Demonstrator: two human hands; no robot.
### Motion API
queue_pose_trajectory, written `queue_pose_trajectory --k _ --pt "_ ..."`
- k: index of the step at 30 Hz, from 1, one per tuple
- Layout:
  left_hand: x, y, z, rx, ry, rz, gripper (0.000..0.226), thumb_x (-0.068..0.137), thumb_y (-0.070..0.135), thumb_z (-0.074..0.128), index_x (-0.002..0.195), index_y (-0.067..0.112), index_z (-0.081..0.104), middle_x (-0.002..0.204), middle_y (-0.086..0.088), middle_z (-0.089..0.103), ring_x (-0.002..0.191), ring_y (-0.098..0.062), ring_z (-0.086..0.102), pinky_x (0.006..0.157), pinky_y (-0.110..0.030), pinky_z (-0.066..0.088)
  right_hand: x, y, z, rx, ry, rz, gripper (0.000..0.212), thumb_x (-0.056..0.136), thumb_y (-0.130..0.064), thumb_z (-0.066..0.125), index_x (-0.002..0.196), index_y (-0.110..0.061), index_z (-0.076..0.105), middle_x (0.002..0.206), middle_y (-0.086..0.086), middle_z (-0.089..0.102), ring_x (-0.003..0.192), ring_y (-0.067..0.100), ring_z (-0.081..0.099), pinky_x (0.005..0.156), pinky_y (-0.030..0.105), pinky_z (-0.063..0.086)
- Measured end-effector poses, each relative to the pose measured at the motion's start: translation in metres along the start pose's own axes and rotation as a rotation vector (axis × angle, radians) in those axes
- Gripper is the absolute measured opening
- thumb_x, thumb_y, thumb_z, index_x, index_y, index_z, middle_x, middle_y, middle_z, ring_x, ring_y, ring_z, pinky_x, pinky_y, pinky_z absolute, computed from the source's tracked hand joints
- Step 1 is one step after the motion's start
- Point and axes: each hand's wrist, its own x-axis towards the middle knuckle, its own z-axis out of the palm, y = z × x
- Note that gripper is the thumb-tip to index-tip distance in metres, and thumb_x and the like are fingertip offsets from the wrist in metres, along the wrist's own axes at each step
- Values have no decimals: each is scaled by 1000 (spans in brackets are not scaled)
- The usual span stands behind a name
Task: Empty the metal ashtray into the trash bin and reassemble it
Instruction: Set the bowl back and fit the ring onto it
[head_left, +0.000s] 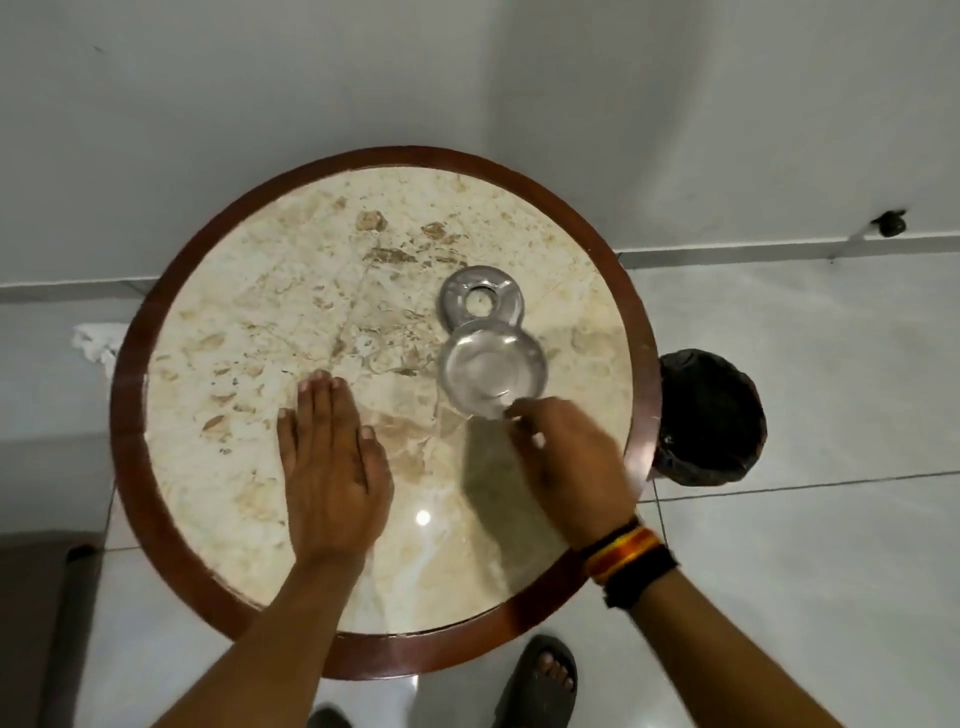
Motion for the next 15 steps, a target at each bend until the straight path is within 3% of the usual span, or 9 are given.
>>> queue_pose_trajectory --k 2,11,15 --pt "-8 -9 -2 1 37 -41 60 109 24 31 163 0 32 172 -20 33 163 -32 24 133 -56 18 5 -30 30 -26 -69 -87 24 96 -35 47 103 -19 64 91 2 70 78 23 67 53 40 56" --pt "-23 -34 -11 8 -26 27 62 107 25 27 165 4 28 175 -15 28 164 -28 22 133 -55 20 16 -58 74 -83 -206 -52 20 99 -30 55 115 -21 64 96 -1 66 75 20 64 53 37 53" --pt "-22 -35 -11 -5 -43 22 62 108 28 26 166 6 29 175 -13 29 165 -27 21 133 -55 21 33 -43 43 -81 -93 65 34 98 -37 55 129 -25 59 112 -3 58 87 14 62 59 31 56"
